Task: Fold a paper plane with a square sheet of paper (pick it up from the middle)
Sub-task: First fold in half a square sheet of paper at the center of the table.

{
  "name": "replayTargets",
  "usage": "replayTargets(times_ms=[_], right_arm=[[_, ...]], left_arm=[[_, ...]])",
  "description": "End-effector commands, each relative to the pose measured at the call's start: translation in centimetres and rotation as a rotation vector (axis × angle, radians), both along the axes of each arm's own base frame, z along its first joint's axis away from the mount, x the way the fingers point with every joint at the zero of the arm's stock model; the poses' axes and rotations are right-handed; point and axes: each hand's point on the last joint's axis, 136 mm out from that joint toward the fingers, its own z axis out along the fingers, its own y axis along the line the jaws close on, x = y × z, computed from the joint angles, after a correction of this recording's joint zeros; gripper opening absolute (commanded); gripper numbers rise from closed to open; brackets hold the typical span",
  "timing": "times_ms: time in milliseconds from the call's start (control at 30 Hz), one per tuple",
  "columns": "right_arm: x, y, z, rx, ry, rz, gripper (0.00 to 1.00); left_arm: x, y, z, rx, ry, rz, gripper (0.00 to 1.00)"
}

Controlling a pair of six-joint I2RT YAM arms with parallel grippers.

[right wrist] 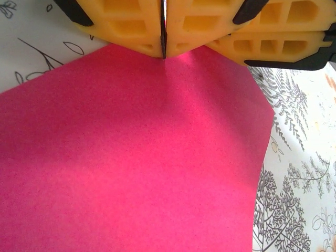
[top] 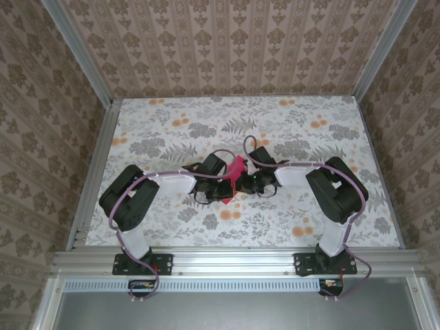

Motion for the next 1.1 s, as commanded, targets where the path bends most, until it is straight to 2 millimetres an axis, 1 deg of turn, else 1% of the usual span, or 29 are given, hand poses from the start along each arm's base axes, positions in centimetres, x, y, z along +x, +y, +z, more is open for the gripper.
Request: replayTargets(times_ms=[0, 267, 367, 733, 933, 1067], right_arm=[[1.2, -1.6, -1.1, -0.088, -0.004, -0.037, 0.12], [3.4, -2.6, -1.3, -0.111, -0.021, -0.082, 0.12], [4.1, -3.3, -1.5, -0.114, -0.02, -0.098, 0.12], [6.4, -6.7, -2.4, -0.105, -0.028, -0.178, 0.12], [7.8, -7.7, -2.6, -0.092, -0.025, -0.24, 0.12], [9.1, -9.2, -2.7, -0.092, -0.041, -0.29, 0.12]], left_arm=[[-2.8, 3.5, -3.7, 0.17, 0.123, 0.007, 0.08], [-3.1, 3.7, -4.1, 0.18, 0.137, 0.001, 0.08], [-3.1, 3.7, -4.0, 0.179, 0.138, 0.001, 0.08], [-3.2, 3.7, -4.1, 0.178, 0.141, -0.003, 0.08], [-3.2, 3.6, -4.0, 0.176, 0.141, -0.009, 0.08], [-3.2, 3.6, -4.0, 0.174, 0.139, -0.011, 0.08]])
